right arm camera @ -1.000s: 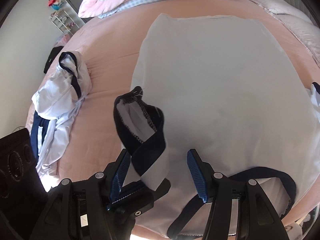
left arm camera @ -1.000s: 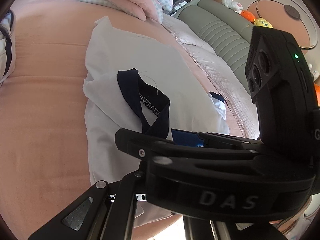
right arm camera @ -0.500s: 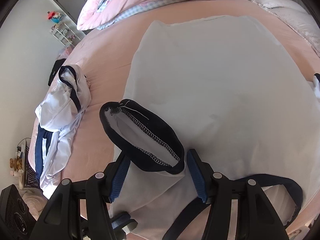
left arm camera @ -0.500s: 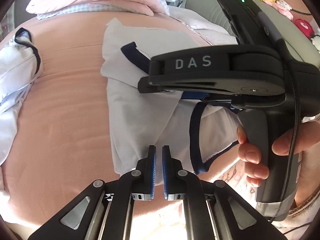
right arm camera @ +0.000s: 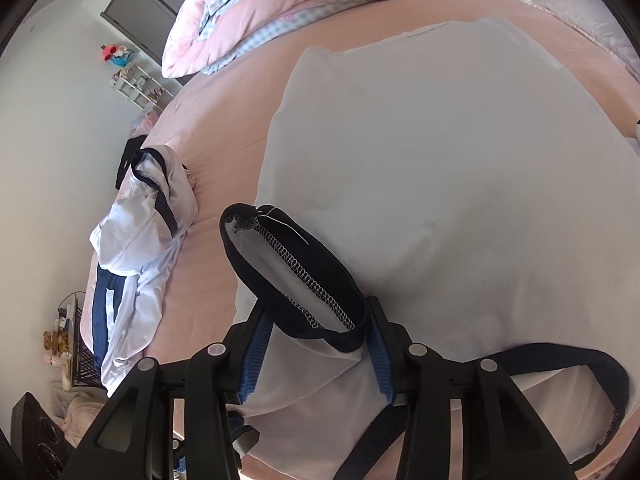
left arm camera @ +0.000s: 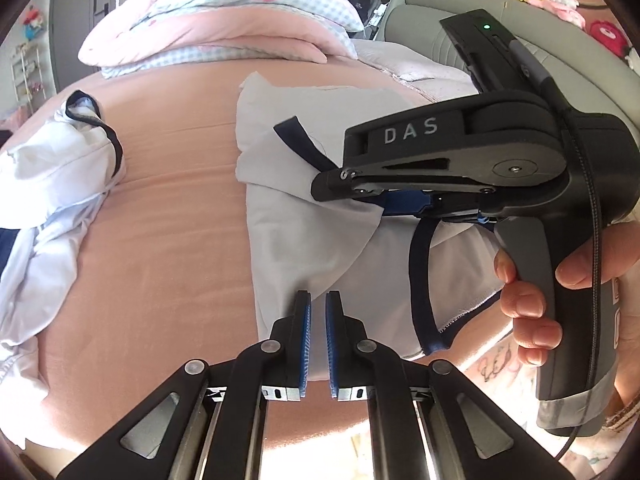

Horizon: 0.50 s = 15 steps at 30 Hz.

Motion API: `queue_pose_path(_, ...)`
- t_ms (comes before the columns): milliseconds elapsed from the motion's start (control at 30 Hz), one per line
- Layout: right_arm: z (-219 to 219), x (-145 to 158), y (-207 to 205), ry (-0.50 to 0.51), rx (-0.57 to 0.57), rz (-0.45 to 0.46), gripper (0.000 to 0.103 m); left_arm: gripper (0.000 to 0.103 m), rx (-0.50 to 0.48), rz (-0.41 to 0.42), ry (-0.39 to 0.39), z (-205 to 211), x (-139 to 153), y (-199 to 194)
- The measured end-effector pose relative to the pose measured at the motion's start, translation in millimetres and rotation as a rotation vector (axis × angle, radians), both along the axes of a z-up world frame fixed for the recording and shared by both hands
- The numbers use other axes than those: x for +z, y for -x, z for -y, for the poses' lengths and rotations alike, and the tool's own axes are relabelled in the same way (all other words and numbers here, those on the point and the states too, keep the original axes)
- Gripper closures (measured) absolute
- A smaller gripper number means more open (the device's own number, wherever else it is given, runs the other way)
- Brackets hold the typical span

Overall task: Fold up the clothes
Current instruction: 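Hold the folded trim with the right tool while the left tool opens and withdraws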

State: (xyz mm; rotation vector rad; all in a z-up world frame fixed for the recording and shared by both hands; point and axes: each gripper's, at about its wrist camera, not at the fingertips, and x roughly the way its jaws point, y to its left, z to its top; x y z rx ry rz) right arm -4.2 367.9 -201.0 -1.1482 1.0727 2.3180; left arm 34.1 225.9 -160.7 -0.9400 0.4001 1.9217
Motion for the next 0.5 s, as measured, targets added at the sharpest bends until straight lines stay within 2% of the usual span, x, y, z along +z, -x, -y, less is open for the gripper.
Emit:
queue_pose_path(33, -1, -1, 0, 0.007, 0.001, -0.008, 0.066, 0.094, 0.003, -0.030, 0.006, -1, 1, -4)
queue_pose_path(67, -3, -2, 0, 0.014, 0.002, -0.017, 0.071, 0.084, 0.005, -0.061, 0.012, -2, 2, -8)
queue_pose_path(100, -4, -3, -1, 0.021, 0.003, -0.025, 0.074, 0.066, 0.006, -0.091, 0.016, -2, 3, -12)
queue_pose_path(133, -7, -4, -3, 0.046, -0.003, -0.047, 0.082, 0.054, 0.005, -0.120, 0.017, -3, 4, -16)
queue_pose_path(167, -11, -5, -4, 0.081, -0.009, -0.074, 0.090, 0.029, 0.006, -0.150, 0.016, -3, 5, -20)
queue_pose_path(200, -14, -7, -6, 0.121, -0.021, -0.099, 0.093, 0.020, 0.012, -0.185, 0.014, -2, 6, -24)
queue_pose_path(267, -20, -10, -9, 0.188, -0.041, -0.140, 0.094, 0.019, 0.023, -0.255, 0.009, -1, 8, -30)
queue_pose_path(400, -19, -6, -6, 0.187, -0.042, -0.141, 0.095, 0.019, 0.028, -0.367, 0.064, -12, 4, -32)
queue_pose_path(500, -16, -2, -4, 0.192, -0.025, -0.147, 0.095, 0.019, 0.033, -0.389, 0.117, -18, -5, -29)
